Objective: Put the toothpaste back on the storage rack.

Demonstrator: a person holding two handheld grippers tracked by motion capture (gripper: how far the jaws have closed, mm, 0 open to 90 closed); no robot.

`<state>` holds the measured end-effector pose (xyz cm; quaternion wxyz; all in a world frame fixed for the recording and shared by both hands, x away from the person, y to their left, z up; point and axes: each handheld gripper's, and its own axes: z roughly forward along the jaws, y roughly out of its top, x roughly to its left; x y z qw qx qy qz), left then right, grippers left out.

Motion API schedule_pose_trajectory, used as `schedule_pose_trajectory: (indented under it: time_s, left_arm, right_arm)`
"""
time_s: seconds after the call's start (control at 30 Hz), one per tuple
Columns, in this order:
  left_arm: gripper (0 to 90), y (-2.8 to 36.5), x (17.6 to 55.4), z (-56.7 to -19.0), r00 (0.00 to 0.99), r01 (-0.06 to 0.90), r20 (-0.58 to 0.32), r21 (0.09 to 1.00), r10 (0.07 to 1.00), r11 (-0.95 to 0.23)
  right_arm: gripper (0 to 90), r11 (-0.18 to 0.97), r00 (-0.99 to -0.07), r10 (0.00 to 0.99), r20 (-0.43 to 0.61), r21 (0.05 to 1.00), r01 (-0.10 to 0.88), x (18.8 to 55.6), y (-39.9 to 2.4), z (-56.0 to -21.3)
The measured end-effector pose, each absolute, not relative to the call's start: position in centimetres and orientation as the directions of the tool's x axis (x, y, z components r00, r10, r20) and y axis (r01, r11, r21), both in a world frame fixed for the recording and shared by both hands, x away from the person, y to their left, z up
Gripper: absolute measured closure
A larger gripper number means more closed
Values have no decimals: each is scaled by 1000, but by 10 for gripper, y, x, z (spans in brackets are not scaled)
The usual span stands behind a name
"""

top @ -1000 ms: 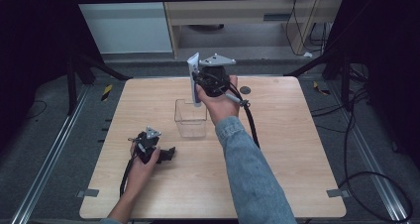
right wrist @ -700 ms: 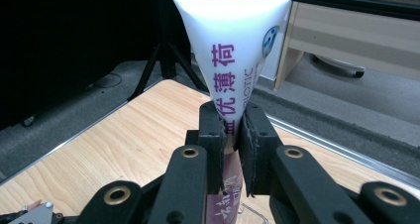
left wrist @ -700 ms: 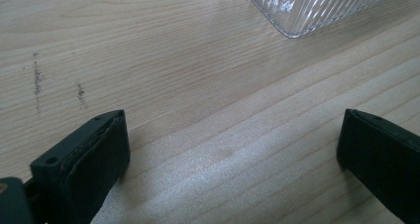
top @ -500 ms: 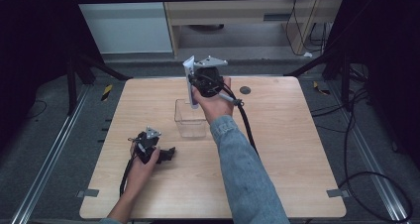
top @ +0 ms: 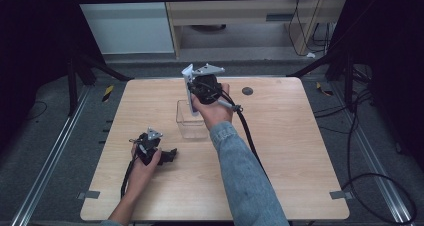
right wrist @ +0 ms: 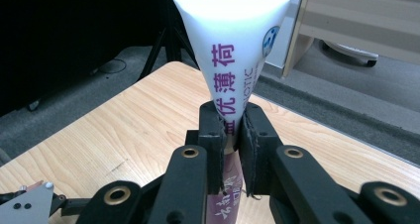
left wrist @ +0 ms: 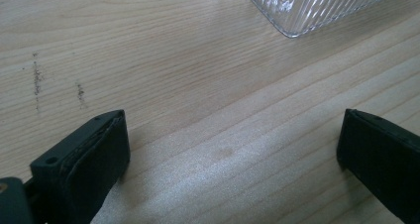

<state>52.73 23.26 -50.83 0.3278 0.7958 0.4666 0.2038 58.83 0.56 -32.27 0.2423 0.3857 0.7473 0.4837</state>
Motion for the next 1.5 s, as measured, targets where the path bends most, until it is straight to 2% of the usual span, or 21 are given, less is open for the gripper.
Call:
schedule_pose_trajectory:
  time_s: [1.5]
  left_arm:
    - [0, 233, 527, -508, 482, 609, 18, 712, 876, -349]
  right_arm:
    - [808, 278, -581, 814, 15, 869, 411, 593, 11, -361]
